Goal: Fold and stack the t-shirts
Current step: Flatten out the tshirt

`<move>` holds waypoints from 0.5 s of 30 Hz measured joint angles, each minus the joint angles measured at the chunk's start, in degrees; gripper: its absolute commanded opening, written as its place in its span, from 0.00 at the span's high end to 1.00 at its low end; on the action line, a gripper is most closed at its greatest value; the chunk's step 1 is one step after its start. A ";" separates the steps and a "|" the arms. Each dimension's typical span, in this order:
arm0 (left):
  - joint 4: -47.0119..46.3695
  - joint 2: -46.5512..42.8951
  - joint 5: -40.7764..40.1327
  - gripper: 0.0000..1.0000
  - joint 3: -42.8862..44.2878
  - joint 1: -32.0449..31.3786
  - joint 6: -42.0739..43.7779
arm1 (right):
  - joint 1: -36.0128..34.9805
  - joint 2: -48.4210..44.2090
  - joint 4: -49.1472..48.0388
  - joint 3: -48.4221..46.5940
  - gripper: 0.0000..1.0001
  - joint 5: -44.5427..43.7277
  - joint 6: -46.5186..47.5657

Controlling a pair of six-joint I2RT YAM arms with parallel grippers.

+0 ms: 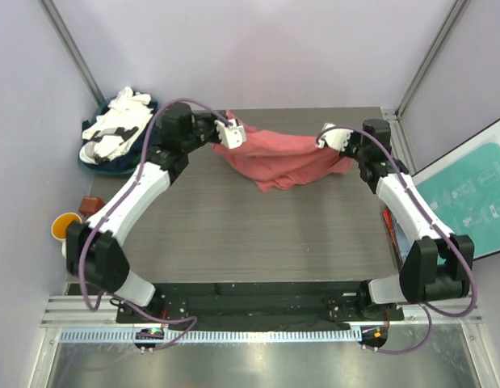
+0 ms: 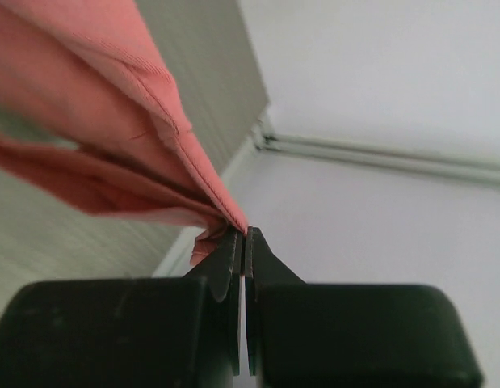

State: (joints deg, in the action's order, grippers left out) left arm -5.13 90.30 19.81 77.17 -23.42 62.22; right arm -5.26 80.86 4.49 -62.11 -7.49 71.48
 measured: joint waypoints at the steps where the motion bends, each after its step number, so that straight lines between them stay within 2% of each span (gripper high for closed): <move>1: 3.45 -1.97 0.66 1.00 -0.07 0.31 0.52 | 0.00 -0.94 2.89 -0.24 0.99 2.10 0.22; 8: 36.87 -11.82 4.59 1.00 -0.61 3.15 7.72 | -0.70 -7.43 31.91 -6.49 0.99 19.08 5.38; 11: 45.35 -12.96 5.31 1.00 -0.57 5.05 8.33 | -1.03 -7.43 40.52 -12.44 0.99 23.26 5.75; 15: 52.85 -13.33 5.51 1.00 0.11 6.91 8.55 | -1.79 -7.43 46.07 -17.81 0.99 26.18 4.94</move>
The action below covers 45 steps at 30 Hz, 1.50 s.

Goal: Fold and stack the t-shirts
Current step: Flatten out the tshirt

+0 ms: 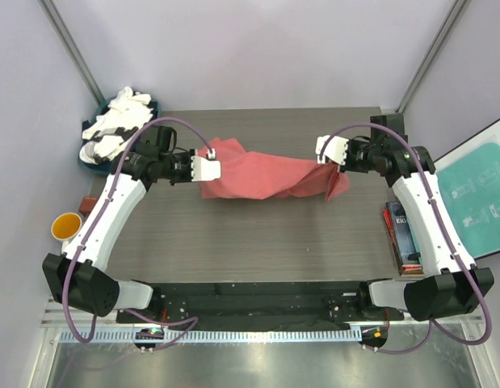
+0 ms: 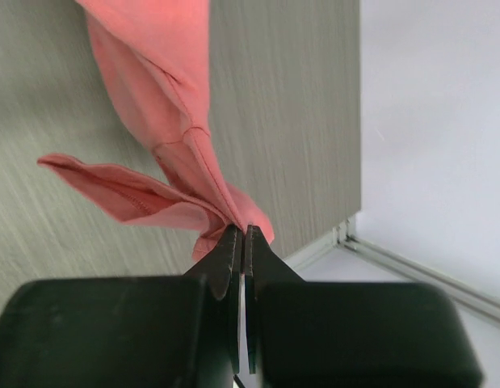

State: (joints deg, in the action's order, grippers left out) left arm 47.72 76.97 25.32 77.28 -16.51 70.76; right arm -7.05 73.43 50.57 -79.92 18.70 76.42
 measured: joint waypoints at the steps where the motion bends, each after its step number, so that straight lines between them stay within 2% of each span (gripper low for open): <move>1: 1.57 0.00 0.00 1.00 0.09 0.24 0.35 | -0.46 0.00 0.50 -0.24 0.99 0.42 -0.09; 7: 8.87 0.81 -0.92 1.00 -1.42 0.52 6.21 | -4.31 3.21 1.03 4.63 0.99 1.53 0.02; 11: 8.81 5.14 -2.36 1.00 -1.92 0.52 6.67 | -5.77 11.58 -5.51 8.87 0.94 0.70 -0.46; 12: 8.48 6.14 -2.67 1.00 -1.95 0.52 6.64 | -6.03 14.01 -8.74 9.49 0.85 -0.04 -0.83; 14: 7.74 8.24 -3.61 1.00 -2.21 0.52 6.64 | -6.36 17.88 -11.08 9.60 0.74 -0.48 -1.40; 17: 6.99 9.99 -4.76 1.00 -2.97 0.52 6.67 | -7.02 22.58 -18.32 9.88 0.48 -2.01 -2.32; 18: 6.75 10.19 -4.98 1.00 -3.30 0.52 6.67 | -7.32 23.61 -20.96 10.19 0.25 -2.84 -2.80; 19: 6.49 10.19 -5.18 1.00 -3.63 0.52 6.67 | -7.69 24.50 -23.43 10.47 0.14 -3.82 -3.41; 21: 5.77 10.19 -5.73 1.00 -4.35 0.52 6.67 | -8.61 25.86 -28.17 10.80 0.06 -6.40 -4.83; 24: 4.72 10.19 -6.60 1.00 -5.79 0.52 6.67 | -9.57 26.71 -33.48 10.80 0.05 -10.38 -7.06; 27: 4.13 10.16 -7.48 1.00 -7.06 0.52 6.67 | -9.81 25.97 -32.96 10.10 0.09 -11.43 -8.63; 29: 3.61 10.16 -7.98 1.00 -7.80 0.52 6.62 | -9.73 24.26 -29.05 9.49 0.11 -10.43 -8.85; 34: 2.21 10.16 -8.57 1.00 -8.09 0.52 6.19 | -9.88 16.41 -11.72 7.96 0.12 -5.64 -7.67; 37: 1.70 10.19 -8.83 1.00 -8.09 0.52 6.16 | -10.36 15.34 -5.03 7.58 0.14 -3.58 -9.53; 41: 1.73 10.43 -8.96 1.00 -7.85 0.52 6.19 | -10.51 18.05 -0.55 7.69 0.18 -0.98 -14.40; 45: 1.73 11.69 -9.66 1.00 -6.05 0.52 6.19 | -10.54 19.56 -2.58 11.74 0.18 0.44 -21.09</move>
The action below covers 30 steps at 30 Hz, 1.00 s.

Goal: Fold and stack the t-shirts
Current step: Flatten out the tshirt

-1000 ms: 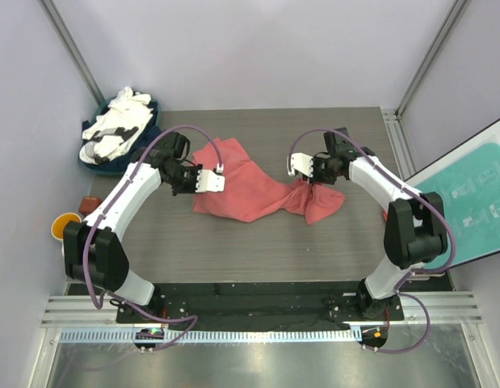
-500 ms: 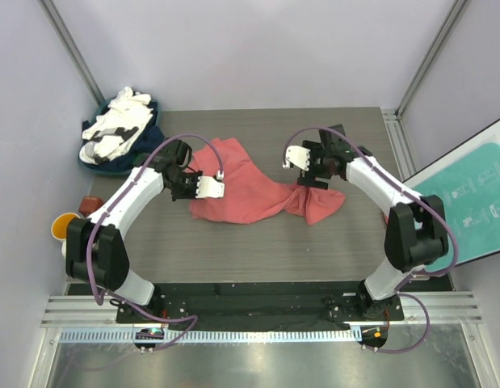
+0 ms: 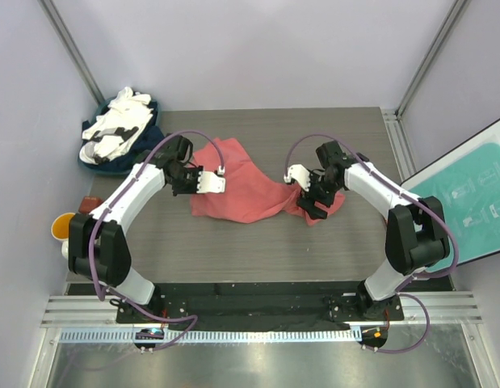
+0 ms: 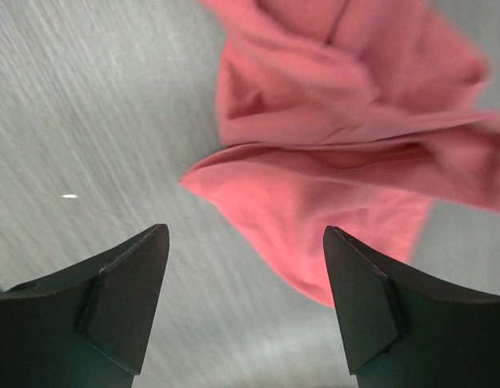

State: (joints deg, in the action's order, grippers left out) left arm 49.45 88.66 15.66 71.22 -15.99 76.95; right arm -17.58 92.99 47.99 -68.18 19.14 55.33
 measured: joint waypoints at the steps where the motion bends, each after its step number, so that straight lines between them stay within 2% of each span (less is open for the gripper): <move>1: 0.00 0.26 -0.09 1.00 0.37 0.00 0.00 | 0.02 0.00 -0.42 1.11 0.18 0.11 -1.03; 13: 0.00 1.51 -1.55 1.00 1.33 0.00 0.07 | -1.92 0.48 -10.03 8.74 0.19 -0.81 -14.05; 20: -0.07 2.73 -1.75 1.00 1.75 0.00 0.07 | -3.89 3.67 -16.72 9.75 0.27 -4.09 -16.79; 27: -1.18 3.10 -1.81 1.00 2.32 0.00 0.04 | -4.72 4.57 -18.40 10.36 0.32 -6.97 -16.87; 30: -1.70 3.78 -1.88 1.00 3.15 0.00 0.00 | -4.79 4.35 -18.60 10.73 0.38 -7.10 -16.57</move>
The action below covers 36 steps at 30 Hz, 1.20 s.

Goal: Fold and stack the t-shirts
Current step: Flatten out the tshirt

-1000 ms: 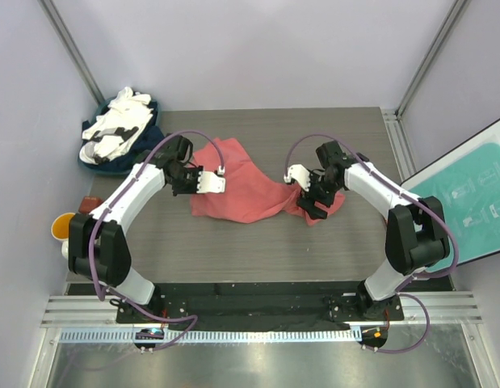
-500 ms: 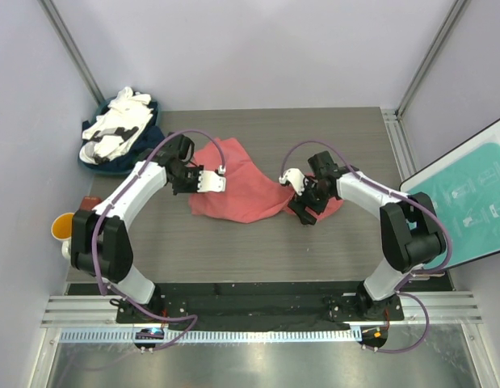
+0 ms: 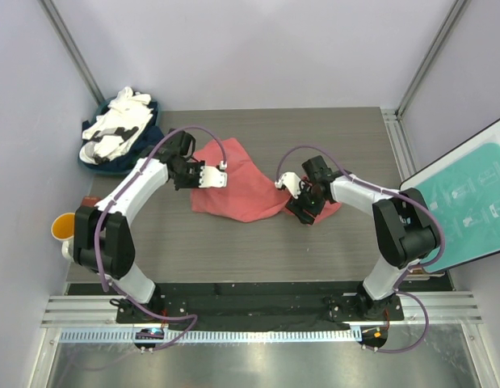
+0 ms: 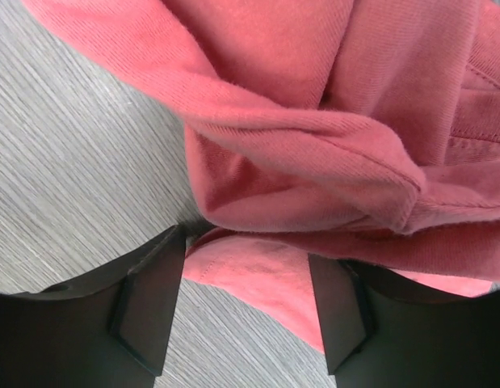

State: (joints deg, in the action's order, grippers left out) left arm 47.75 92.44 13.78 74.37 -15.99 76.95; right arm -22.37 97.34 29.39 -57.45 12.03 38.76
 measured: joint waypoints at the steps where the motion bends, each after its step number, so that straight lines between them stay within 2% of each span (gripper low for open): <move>1: -0.28 0.22 -0.13 1.00 0.22 0.00 -0.02 | -0.02 -0.13 -0.04 0.15 0.44 -0.04 0.13; 4: -0.94 0.59 -0.31 1.00 0.48 0.00 -0.09 | -0.07 -0.50 -0.07 0.57 0.54 -0.42 0.59; 8: -1.33 0.83 -0.35 1.00 0.50 0.00 -0.20 | -0.09 -0.72 0.02 0.79 0.62 -1.25 1.53; 9: -1.38 0.94 -0.33 1.00 0.50 0.00 -0.20 | -0.11 -0.72 0.04 0.76 0.67 -1.40 1.79; 10: -1.44 1.09 -0.35 1.00 0.52 0.00 -0.22 | -0.15 -0.74 0.09 0.76 0.83 -1.77 2.16; 11: -1.46 1.29 -0.35 1.00 0.61 0.00 -0.22 | -0.17 -0.76 0.20 0.72 0.86 -2.14 2.73; 16: -1.66 1.97 -0.37 1.00 1.01 0.00 -0.26 | -0.26 -0.66 2.54 -0.66 0.99 -4.98 5.46; 18: -1.66 2.27 -0.52 1.00 1.38 0.00 -0.26 | -0.26 -0.55 5.66 -2.95 0.98 -5.79 6.95; 20: -1.68 2.43 -0.59 1.00 1.51 0.00 -0.26 | -0.26 -0.52 9.03 -6.05 0.91 -6.21 9.07; 21: -1.68 2.45 -0.59 1.00 1.51 0.00 -0.26 | -0.26 -0.44 10.43 -7.67 0.72 -6.27 9.97; 24: -1.73 2.67 -0.61 1.00 1.64 0.00 -0.28 | -0.26 0.26 16.31 -14.60 0.40 -6.64 13.62; 27: -1.77 3.21 -0.61 1.00 1.99 0.00 -0.33 | -0.26 1.92 20.50 -21.09 0.33 -6.78 16.39; 30: -2.01 3.65 -0.70 1.00 2.45 0.00 -0.46 | -0.24 3.21 21.99 -23.19 0.32 -6.97 17.88; 33: -2.16 3.69 -0.79 1.00 2.47 0.00 -0.52 | -0.22 3.17 22.27 -20.02 0.31 -7.02 18.36; 36: -2.19 3.69 -0.98 1.00 2.47 0.00 -0.61 | -0.26 1.73 21.11 -12.13 0.28 -7.02 18.69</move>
State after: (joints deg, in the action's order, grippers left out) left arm 45.56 96.14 12.80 76.84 -15.99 76.34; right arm -22.63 99.07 50.50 -69.58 5.02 57.45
